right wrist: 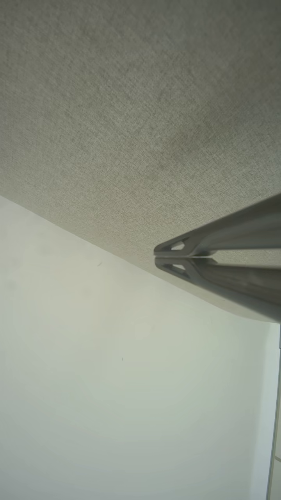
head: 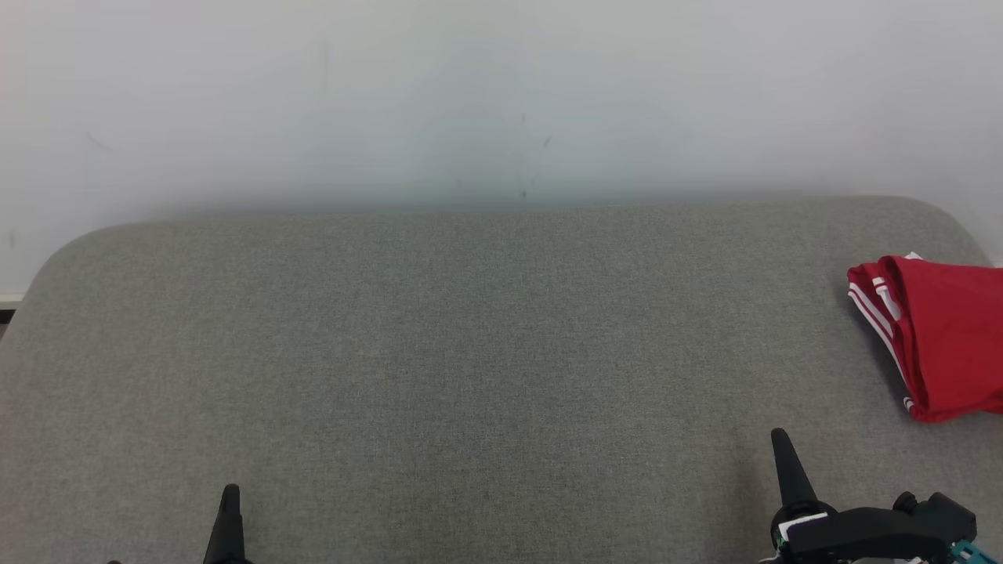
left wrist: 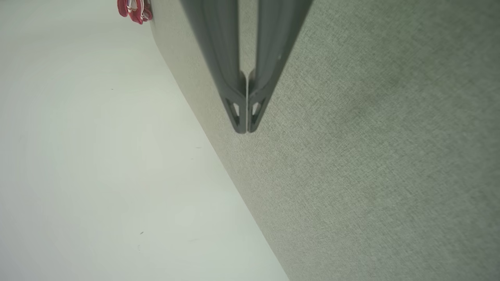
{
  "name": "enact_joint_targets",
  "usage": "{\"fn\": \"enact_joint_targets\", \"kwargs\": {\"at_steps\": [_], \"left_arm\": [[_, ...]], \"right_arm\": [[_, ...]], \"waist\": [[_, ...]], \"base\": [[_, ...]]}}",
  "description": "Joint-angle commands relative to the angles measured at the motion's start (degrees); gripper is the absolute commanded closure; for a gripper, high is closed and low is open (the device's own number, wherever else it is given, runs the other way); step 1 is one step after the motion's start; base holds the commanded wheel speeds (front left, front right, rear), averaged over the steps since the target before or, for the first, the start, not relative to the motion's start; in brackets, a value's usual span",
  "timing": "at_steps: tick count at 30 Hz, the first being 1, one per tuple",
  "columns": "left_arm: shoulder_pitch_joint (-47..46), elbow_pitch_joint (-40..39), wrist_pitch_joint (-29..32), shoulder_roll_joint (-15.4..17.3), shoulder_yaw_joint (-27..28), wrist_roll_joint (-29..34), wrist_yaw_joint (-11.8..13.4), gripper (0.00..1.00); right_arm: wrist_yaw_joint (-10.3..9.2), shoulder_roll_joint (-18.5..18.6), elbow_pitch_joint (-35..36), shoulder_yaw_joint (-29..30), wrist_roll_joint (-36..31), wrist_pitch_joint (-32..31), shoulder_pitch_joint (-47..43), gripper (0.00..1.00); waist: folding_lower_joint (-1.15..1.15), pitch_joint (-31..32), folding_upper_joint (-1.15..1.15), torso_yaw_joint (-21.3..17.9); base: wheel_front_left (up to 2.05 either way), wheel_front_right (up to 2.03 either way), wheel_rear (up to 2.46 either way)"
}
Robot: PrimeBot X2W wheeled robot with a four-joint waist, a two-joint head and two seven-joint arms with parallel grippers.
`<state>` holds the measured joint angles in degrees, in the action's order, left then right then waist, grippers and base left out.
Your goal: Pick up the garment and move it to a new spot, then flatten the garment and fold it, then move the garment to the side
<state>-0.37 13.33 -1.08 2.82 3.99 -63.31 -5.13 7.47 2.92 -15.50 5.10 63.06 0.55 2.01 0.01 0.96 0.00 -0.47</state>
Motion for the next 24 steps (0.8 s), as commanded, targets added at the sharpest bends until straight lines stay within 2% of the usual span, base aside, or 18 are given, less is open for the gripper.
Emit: {"fn": "enact_joint_targets", "kwargs": {"at_steps": [1,24], "left_arm": [[-1.2,-0.4,0.4,0.1,0.3,-1.1,-0.4,1.00],[-3.4,0.1,3.6,0.1,1.3,-13.5,-1.4,1.00]], "right_arm": [[0.03,0.0,0.7,0.2,1.3,-0.2,1.1,1.00],[0.03,0.0,1.1,0.7,13.6,-3.3,2.6,1.00]], "waist": [[0.00,0.0,0.00,0.0],[0.00,-0.4,0.00,0.2]], "base": [[0.00,0.00,0.00],[0.00,0.00,0.00]]}}
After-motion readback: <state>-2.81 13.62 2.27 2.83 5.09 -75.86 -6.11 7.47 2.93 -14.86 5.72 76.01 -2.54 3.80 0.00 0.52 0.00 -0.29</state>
